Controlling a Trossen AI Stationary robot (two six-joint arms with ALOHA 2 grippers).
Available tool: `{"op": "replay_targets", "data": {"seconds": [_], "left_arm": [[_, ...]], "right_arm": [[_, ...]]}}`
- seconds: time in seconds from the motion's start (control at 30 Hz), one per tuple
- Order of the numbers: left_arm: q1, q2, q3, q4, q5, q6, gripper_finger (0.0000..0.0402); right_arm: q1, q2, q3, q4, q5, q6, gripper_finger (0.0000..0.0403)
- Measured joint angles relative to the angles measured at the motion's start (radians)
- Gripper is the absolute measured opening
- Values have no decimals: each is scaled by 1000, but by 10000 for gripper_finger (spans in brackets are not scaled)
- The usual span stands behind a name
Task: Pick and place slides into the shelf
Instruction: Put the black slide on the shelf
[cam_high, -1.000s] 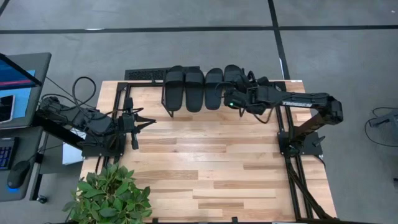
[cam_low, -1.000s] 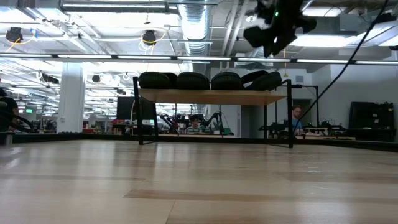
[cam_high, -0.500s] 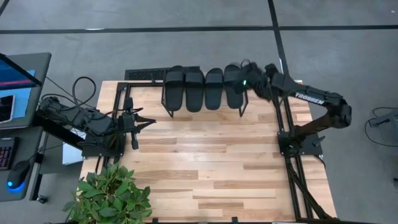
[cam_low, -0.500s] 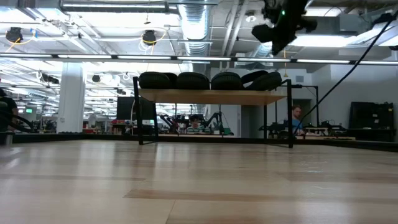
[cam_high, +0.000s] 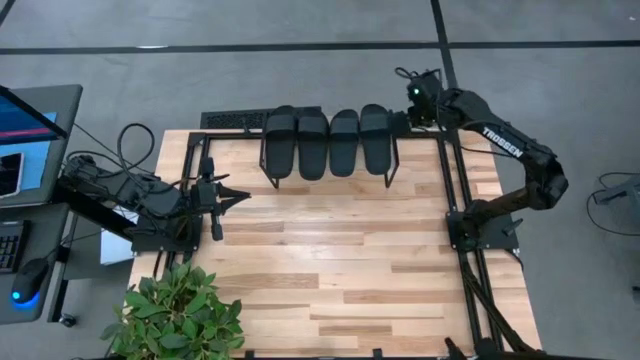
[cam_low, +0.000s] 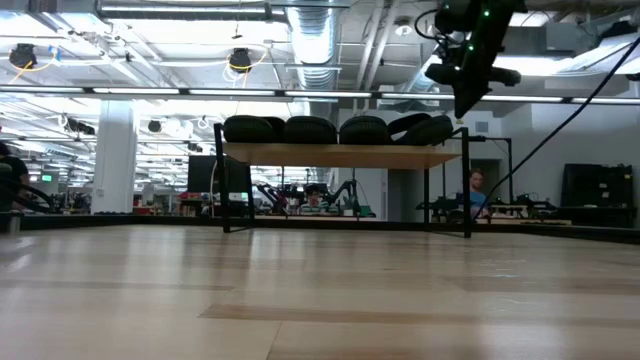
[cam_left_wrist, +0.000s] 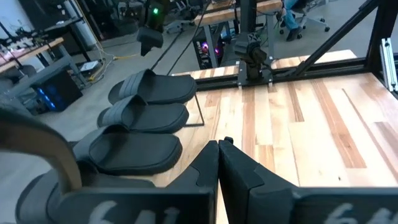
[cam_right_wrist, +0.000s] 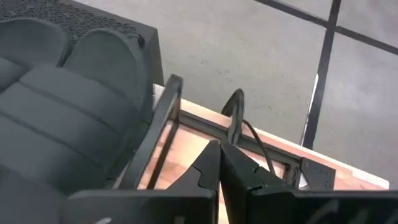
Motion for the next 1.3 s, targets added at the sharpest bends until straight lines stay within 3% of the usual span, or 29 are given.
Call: {"op": "replay_targets", "data": {"seconds": [0.3,1.03,1.3], "left_arm": [[0,0,0,-26,0,-49,0],[0,0,0,-41,0,-87,0],[0,0,0,-41,0,-89,0]], "right_arm": [[31,18,0,48,1,3,0],[87,256,119,25,6,6,0],[90,262,129,12,-56,34,0]]}}
